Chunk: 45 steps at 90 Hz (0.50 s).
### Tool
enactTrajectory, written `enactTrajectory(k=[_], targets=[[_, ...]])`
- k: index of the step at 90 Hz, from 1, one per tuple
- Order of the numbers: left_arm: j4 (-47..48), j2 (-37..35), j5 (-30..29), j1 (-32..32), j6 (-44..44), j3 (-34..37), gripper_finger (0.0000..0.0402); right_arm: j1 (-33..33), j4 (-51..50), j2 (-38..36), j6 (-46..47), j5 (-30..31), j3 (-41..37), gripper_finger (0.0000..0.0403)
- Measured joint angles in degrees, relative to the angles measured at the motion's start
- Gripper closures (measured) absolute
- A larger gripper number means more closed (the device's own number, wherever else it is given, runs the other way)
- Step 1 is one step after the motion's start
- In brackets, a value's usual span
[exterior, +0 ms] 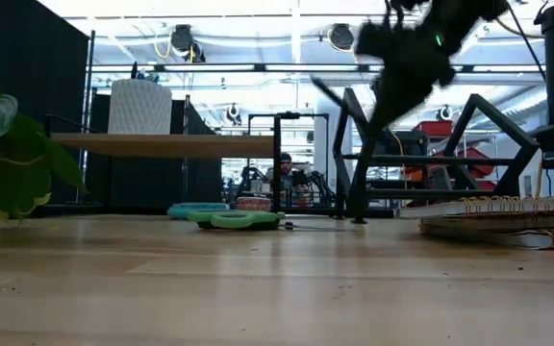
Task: Stock shelves
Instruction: Remove the black pen from the white pen holder
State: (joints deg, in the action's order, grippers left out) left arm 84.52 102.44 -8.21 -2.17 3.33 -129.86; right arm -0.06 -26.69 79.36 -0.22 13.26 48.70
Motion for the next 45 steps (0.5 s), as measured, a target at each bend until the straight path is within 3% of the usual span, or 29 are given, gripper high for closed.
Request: enactTrajectory(k=[23, 45], targets=[[0.25, -0.14, -0.15, 0.0, 3.41, 0.0, 0.0272, -4.52, 3.47, 0.04, -1.54, -0.09, -12.32, 0.0387], [0.3, -0.16, -0.16, 0.02, 4.59, 0.0, 0.0272, -4.85, 5.29, 0.02, -3.22, 0.22, -16.08, 0.0365]])
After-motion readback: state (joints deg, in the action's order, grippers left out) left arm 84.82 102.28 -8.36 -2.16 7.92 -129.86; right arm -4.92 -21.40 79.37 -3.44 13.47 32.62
